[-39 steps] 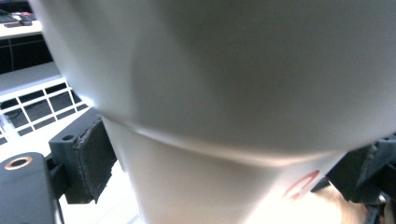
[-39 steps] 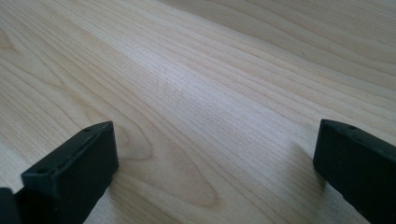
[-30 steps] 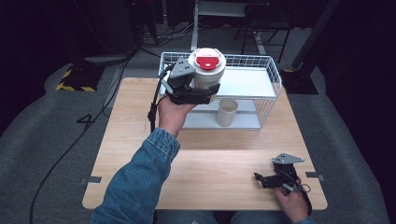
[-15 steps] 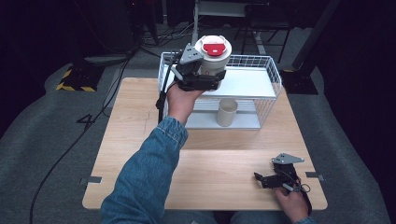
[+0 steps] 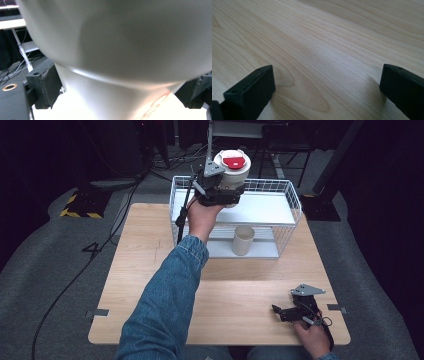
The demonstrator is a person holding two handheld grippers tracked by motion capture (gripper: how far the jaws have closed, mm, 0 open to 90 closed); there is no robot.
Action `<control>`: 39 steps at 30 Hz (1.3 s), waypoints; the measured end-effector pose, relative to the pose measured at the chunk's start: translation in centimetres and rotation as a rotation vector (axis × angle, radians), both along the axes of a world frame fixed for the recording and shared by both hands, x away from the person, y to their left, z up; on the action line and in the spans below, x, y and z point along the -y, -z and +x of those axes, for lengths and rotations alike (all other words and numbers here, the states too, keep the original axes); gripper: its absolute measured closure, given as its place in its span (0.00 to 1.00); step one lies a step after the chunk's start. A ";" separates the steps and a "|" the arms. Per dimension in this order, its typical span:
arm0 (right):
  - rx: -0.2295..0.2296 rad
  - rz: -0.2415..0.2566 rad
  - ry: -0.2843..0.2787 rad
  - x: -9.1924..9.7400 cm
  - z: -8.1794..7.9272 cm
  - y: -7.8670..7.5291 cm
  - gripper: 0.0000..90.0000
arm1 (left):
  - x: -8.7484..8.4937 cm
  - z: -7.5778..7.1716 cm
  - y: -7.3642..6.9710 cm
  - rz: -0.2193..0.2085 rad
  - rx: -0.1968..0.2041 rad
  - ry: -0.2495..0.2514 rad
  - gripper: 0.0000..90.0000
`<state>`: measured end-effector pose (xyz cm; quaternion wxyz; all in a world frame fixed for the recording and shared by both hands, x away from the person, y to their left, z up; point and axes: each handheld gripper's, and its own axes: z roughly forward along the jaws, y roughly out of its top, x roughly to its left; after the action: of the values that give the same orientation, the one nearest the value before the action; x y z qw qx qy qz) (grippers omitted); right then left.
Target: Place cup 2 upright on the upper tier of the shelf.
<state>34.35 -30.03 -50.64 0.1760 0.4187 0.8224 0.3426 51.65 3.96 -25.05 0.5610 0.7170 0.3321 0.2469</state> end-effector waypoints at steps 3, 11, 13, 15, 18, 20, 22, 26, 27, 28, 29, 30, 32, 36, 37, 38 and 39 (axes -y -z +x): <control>0.001 -0.002 0.001 0.0 0.0 0.0 0.00 | 0.1 0.6 0.2 -0.010 -0.014 -0.009 0.11; 0.000 -0.002 0.001 0.0 0.0 0.0 0.00 | 0.5 1.8 0.8 -0.029 -0.040 -0.034 0.12; 0.000 -0.003 0.001 0.0 0.0 0.0 0.00 | 0.6 2.0 0.9 -0.032 -0.047 -0.038 0.12; 0.000 -0.003 0.001 0.0 0.0 0.0 0.00 | 0.7 2.2 1.1 -0.032 -0.052 -0.044 0.12; 0.000 -0.003 0.001 0.0 0.0 0.0 0.00 | 0.8 2.4 1.3 -0.038 -0.072 -0.056 0.12; 0.000 -0.003 0.001 0.0 0.0 0.0 0.00 | 0.9 2.6 1.5 -0.042 -0.080 -0.061 0.12; 0.001 -0.003 0.001 0.0 0.0 0.0 0.00 | 1.1 2.7 1.7 -0.036 -0.092 -0.062 0.11; 0.000 -0.001 0.000 0.0 0.0 0.0 0.00 | 1.4 2.9 2.0 -0.033 -0.099 -0.059 0.12; 0.000 -0.001 0.000 0.0 0.0 0.0 0.00 | 1.5 2.9 2.1 -0.033 -0.099 -0.057 0.12; 0.000 -0.001 0.000 0.0 0.0 0.0 0.00 | 1.6 2.9 2.2 -0.033 -0.101 -0.056 0.12; 0.000 -0.001 0.000 0.0 0.0 0.0 0.00 | 1.7 3.0 2.3 -0.031 -0.103 -0.054 0.12; 0.000 -0.001 0.000 0.0 0.0 0.0 0.00 | 1.7 3.0 2.4 -0.031 -0.106 -0.054 0.12; 0.000 -0.001 0.000 0.0 0.0 0.0 0.00 | 1.8 3.1 2.6 -0.028 -0.110 -0.055 0.12; 0.000 -0.001 0.000 0.0 0.0 0.0 0.00 | 2.0 3.2 2.9 -0.030 -0.118 -0.055 0.12; 0.000 -0.001 0.000 0.0 0.0 0.0 0.00 | 2.0 3.2 3.0 -0.030 -0.119 -0.055 0.12; 0.000 -0.001 0.000 0.0 0.0 0.0 0.00 | 2.0 3.2 3.0 -0.030 -0.119 -0.055 0.12; 0.000 -0.001 0.000 0.0 0.0 0.0 0.00 | 2.0 3.3 3.1 -0.028 -0.121 -0.052 0.12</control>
<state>34.35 -30.03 -50.63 0.1763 0.4185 0.8226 0.3421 54.91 1.99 -28.13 0.5432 0.7138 0.3875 0.2130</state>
